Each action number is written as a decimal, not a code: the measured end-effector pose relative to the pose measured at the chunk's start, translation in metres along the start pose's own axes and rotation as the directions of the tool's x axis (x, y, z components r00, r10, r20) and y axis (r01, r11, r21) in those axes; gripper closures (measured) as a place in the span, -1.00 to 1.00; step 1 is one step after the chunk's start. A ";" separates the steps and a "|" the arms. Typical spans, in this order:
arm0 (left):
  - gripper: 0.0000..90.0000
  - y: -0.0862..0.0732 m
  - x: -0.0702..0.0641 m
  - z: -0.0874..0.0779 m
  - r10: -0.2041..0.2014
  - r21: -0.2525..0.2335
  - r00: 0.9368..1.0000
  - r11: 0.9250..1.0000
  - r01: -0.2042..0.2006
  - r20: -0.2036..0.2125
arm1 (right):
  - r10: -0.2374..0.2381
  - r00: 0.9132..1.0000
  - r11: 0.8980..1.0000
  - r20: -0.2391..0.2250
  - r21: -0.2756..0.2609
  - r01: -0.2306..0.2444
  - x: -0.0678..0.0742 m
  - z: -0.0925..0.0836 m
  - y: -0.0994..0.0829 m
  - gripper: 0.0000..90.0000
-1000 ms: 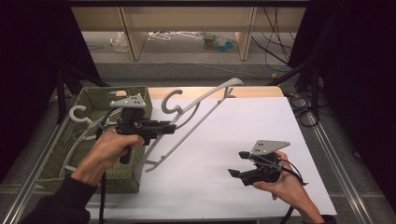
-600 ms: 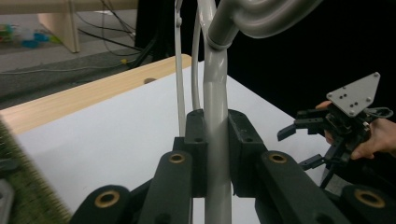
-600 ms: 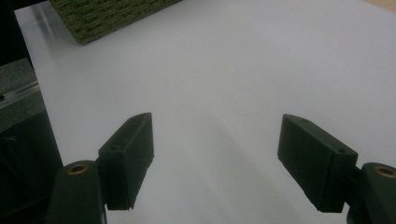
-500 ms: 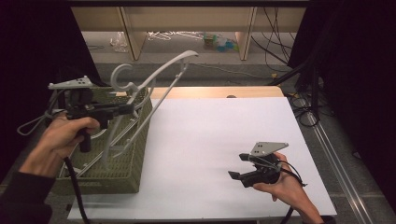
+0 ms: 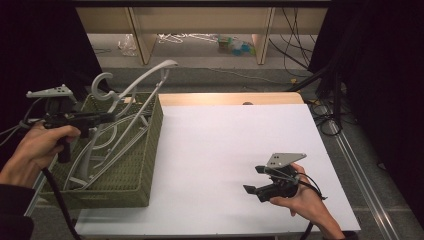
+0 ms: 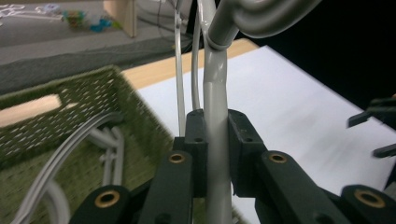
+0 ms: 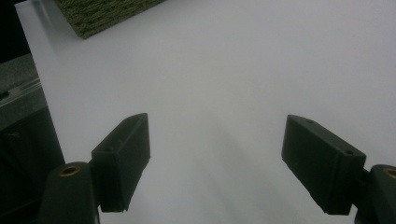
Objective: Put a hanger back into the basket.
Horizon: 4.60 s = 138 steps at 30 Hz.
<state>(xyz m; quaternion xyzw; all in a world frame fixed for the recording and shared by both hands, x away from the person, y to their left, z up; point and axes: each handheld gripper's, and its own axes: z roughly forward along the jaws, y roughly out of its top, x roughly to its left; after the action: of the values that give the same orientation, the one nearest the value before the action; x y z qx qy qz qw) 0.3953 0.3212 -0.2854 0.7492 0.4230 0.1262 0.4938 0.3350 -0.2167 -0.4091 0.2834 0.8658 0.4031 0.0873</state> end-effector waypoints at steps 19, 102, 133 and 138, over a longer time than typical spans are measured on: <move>0.76 -0.037 0.050 -0.013 -0.030 0.044 0.996 0.998 0.034 -0.079 | 0.012 1.000 1.000 -0.011 0.026 -0.012 -0.001 0.004 -0.002 -0.46; -0.46 -0.099 -0.057 0.020 -0.036 -0.153 0.988 0.988 0.013 -0.151 | 0.068 0.995 0.996 0.071 -0.056 -0.064 -0.005 0.006 -0.007 -0.49; -0.58 -0.141 -0.161 0.089 0.112 -0.085 0.992 0.991 -0.107 0.052 | 0.063 0.997 0.994 0.047 -0.088 -0.059 0.005 0.012 -0.009 -0.51; -0.57 -0.150 -0.167 0.096 0.108 -0.100 0.993 0.990 -0.103 0.039 | 0.061 0.997 0.994 0.047 -0.091 -0.057 0.008 0.012 -0.011 -0.51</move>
<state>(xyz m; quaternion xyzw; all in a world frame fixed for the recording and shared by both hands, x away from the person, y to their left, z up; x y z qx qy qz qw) 0.2754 0.1571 -0.4204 0.7481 0.3651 0.1559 0.5317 0.3283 -0.2105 -0.4250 0.3146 0.8356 0.4368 0.1095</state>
